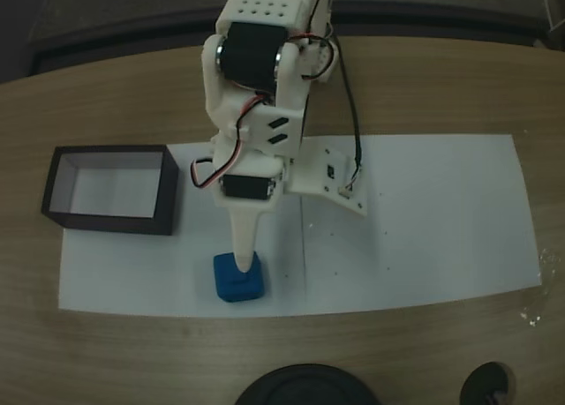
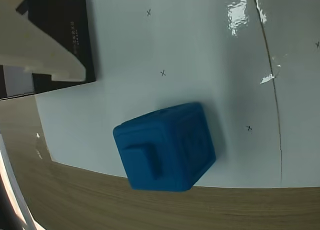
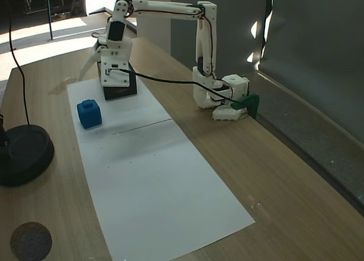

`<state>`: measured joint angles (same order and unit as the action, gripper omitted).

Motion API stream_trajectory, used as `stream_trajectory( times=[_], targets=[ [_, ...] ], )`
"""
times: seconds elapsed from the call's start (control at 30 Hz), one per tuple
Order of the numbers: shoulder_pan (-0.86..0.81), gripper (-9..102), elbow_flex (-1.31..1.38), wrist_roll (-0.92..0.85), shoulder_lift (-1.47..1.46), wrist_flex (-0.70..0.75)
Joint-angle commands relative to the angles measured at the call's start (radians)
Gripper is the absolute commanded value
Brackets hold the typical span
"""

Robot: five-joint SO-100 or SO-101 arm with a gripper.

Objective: Grab a blue square and put it in the box.

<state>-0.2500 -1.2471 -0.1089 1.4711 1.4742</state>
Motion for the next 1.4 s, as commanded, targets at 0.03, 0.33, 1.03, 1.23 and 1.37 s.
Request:
stream_trajectory(
  times=[0.03, 0.33, 1.03, 1.23, 1.37],
  targets=[
    [-0.020, 35, 0.262, 0.000, -0.152, 0.029],
    [-0.064, 35, 0.518, -0.008, -0.476, 0.060],
    [-0.115, 7, 0.755, -0.009, -0.477, 0.129],
    [-0.319, 7, 1.009, -0.011, -0.285, 0.244],
    [-0.506, 7, 1.045, -0.040, -0.218, 0.241]
  ],
)
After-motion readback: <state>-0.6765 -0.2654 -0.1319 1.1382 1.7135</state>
